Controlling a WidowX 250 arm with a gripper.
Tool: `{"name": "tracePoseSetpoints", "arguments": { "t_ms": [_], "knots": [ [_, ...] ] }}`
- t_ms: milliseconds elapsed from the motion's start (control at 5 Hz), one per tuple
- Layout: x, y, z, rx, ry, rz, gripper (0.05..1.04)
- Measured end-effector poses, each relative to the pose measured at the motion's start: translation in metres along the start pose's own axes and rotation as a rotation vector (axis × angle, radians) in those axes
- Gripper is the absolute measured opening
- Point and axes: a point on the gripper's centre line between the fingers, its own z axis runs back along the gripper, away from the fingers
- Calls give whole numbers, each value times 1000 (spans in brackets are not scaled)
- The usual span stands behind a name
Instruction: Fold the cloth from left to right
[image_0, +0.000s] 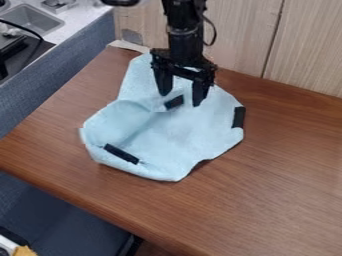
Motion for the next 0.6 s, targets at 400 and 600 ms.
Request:
{"name": "tracePoseSetpoints", "arguments": {
  "t_ms": [400,600],
  "knots": [
    [-1,1,47,31,-109,0,1000],
    [-10,4,63,45,-152,12,1000]
  ]
}}
